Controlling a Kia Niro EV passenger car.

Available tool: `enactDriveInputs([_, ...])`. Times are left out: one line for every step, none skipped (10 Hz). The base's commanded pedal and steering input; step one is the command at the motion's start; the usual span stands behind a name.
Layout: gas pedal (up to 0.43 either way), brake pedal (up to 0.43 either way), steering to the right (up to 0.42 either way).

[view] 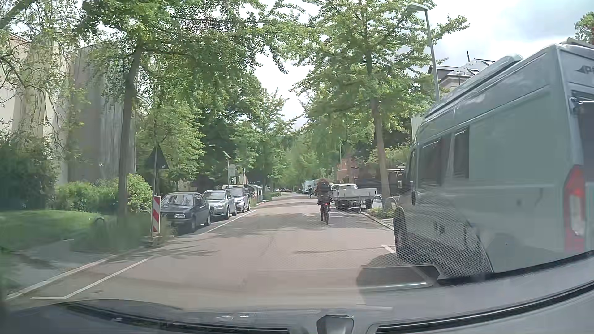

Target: Follow the waypoints while adhering to traffic rules and regulations

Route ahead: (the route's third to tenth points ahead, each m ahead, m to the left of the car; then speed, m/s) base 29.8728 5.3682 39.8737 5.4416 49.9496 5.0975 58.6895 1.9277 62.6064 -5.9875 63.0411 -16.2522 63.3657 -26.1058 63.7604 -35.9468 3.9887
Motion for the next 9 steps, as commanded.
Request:
enactDriveInputs([0.028, 0.000, 0.000])
enactDriveInputs([0.028, 0.000, 0.000])
enactDriveInputs([0.028, 0.000, 0.000])
enactDriveInputs([0.028, 0.000, 0.000])
enactDriveInputs([0.028, 0.000, 0.000])
enactDriveInputs([0.028, 0.000, 0.000])
enactDriveInputs([0.028, 0.000, 0.000])
enactDriveInputs([0.028, 0.000, 0.000])
enactDriveInputs([0.028, 0.000, 0.000])
